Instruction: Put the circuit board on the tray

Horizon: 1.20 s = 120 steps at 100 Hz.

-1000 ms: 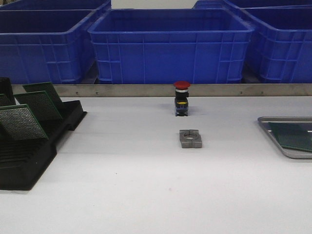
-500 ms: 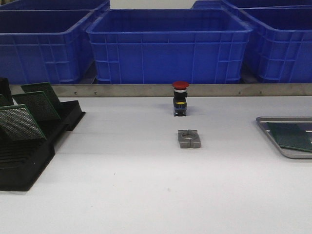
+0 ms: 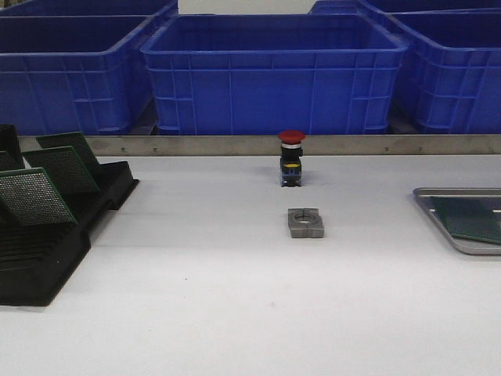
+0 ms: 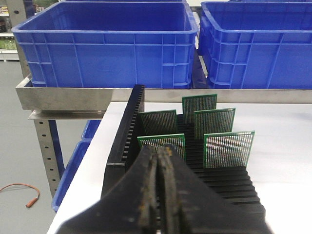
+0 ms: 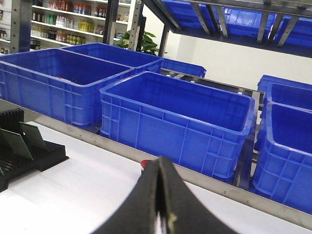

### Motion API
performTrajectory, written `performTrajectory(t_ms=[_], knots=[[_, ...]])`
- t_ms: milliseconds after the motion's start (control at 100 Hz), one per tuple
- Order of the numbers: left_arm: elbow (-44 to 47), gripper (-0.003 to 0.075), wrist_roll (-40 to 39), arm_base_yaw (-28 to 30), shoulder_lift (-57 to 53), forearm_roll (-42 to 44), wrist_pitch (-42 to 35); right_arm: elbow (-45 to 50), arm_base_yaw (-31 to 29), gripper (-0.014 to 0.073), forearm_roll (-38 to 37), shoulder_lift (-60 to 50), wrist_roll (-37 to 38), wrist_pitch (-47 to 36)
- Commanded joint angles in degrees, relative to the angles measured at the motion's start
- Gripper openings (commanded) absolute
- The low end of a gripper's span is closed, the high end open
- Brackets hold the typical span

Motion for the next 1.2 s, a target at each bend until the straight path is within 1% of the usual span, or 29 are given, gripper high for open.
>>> performTrajectory(t_ms=[0, 290, 450, 500, 620, 650, 700, 750, 760, 770, 780, 800, 820, 840, 850, 870, 890, 900, 910, 920, 930, 960, 980, 990, 1030, 1100, 1150, 1190], knots=[[2.78, -0.002, -0.69, 0.12, -1.8, 0.0, -4.48, -1.46, -0.39, -0.0061, 2.22, 1.08, -0.45, -1.33], [2.78, -0.002, -0.69, 0.12, -1.8, 0.0, -4.48, -1.46, -0.39, -0.0061, 2.22, 1.08, -0.45, -1.33], [2.78, -0.002, -0.69, 0.12, -1.8, 0.0, -4.48, -1.46, -0.39, -0.0061, 2.22, 1.08, -0.45, -4.18], [2.78, -0.002, -0.69, 0.12, -1.8, 0.0, -4.48, -1.1, -0.39, -0.0061, 2.5, 1.08, -0.45, -6.2], [2.78, -0.002, -0.69, 0.12, -1.8, 0.0, -4.48, 1.31, 0.15, -0.0061, 2.22, 1.08, -0.34, -14.49], [2.78, -0.002, -0.69, 0.12, -1.8, 0.0, -4.48, 1.89, 0.78, -0.0061, 1.09, 1.08, 0.06, -16.06], [2.78, -0.002, -0.69, 0.12, -1.8, 0.0, -4.48, 2.57, 2.16, -0.0061, -3.84, 1.08, 2.63, -17.87], [2.78, -0.002, -0.69, 0.12, -1.8, 0.0, -4.48, 2.87, 4.15, -0.0061, -13.27, 1.08, 9.85, -19.51], [2.78, -0.002, -0.69, 0.12, -1.8, 0.0, -4.48, 2.87, 4.39, -0.0061, -13.27, 1.08, 9.85, -19.66], [2.78, -0.002, -0.69, 0.12, -1.8, 0.0, -4.48, 2.87, 4.83, -0.0061, -17.28, 1.08, 12.26, -19.96], [2.78, -0.002, -0.69, 0.12, -1.8, 0.0, -4.48, 2.87, 5.25, -0.0061, -18.64, 1.08, 14.86, -20.12], [2.78, -0.002, -0.69, 0.12, -1.8, 0.0, -4.48, 2.87, 5.64, -0.0061, -21.42, 1.08, 17.66, -20.42], [2.78, -0.002, -0.69, 0.12, -1.8, 0.0, -4.48, 2.87, 6.2, -0.0061, -27.11, 1.08, 23.54, -21.06], [2.78, -0.002, -0.69, 0.12, -1.8, 0.0, -4.48, 2.89, 6.7, -0.0061, -31.51, 1.08, 26.57, -21.53], [2.78, -0.002, -0.69, 0.12, -1.8, 0.0, -4.48, 2.94, 7.0, -0.0061, -32.98, 1.08, 29.64, -21.71], [2.78, -0.002, -0.69, 0.12, -1.8, 0.0, -4.48, 3.12, 7.32, -0.0061, -35.91, 1.08, 32.73, -22.11], [2.78, -0.002, -0.69, 0.12, -1.8, 0.0, -4.48, 3.39, 7.73, -0.0061, -41.65, 1.08, 39.13, -23.17], [2.78, -0.002, -0.69, 0.12, -1.8, 0.0, -4.48, 3.51, 7.87, -0.0061, -41.65, 1.08, 39.13, -23.41], [2.78, -0.002, -0.69, 0.12, -1.8, 0.0, -4.48, 3.81, 8.1, -0.0061, -45.73, 1.08, 42.39, -24.08], [2.78, -0.002, -0.69, 0.12, -1.8, 0.0, -4.48, 4.13, 8.31, -0.0061, -47.01, 1.08, 45.67, -24.44], [2.78, -0.002, -0.69, 0.12, -1.8, 0.0, -4.48, 4.33, 8.41, -0.0061, -48.28, 1.08, 47.27, -25.16], [2.78, -0.002, -0.69, 0.12, -1.8, 0.0, -4.48, 5.23, 8.68, -0.0061, -54.27, 1.08, 54.88, -27.21], [2.78, -0.002, -0.69, 0.12, -1.8, 0.0, -4.48, 6.04, 8.76, -0.0061, -57.5, 1.08, 57.53, -28.97], [2.78, -0.002, -0.69, 0.12, -1.8, 0.0, -4.48, 6.56, 8.84, -0.0061, -58.5, 1.08, 59.96, -29.69], [2.78, -0.002, -0.69, 0.12, -1.8, 0.0, -4.48, 7.96, 8.83, -0.0061, -63.62, 1.08, 65.91, -33.14], [2.78, -0.002, -0.69, 0.12, -1.8, 0.0, -4.48, 10.89, 8.74, -0.0061, -68.14, 1.08, 71.89, -38.11], [2.78, -0.002, -0.69, 0.12, -1.8, 0.0, -4.48, 12.96, 8.29, -0.0061, -68.83, 0.79, 72.76, -39.84], [2.78, -0.002, -0.69, 0.12, -1.8, 0.0, -4.48, 13.82, 7.89, -0.0061, -68.83, 0.31, 72.83, -39.14]])
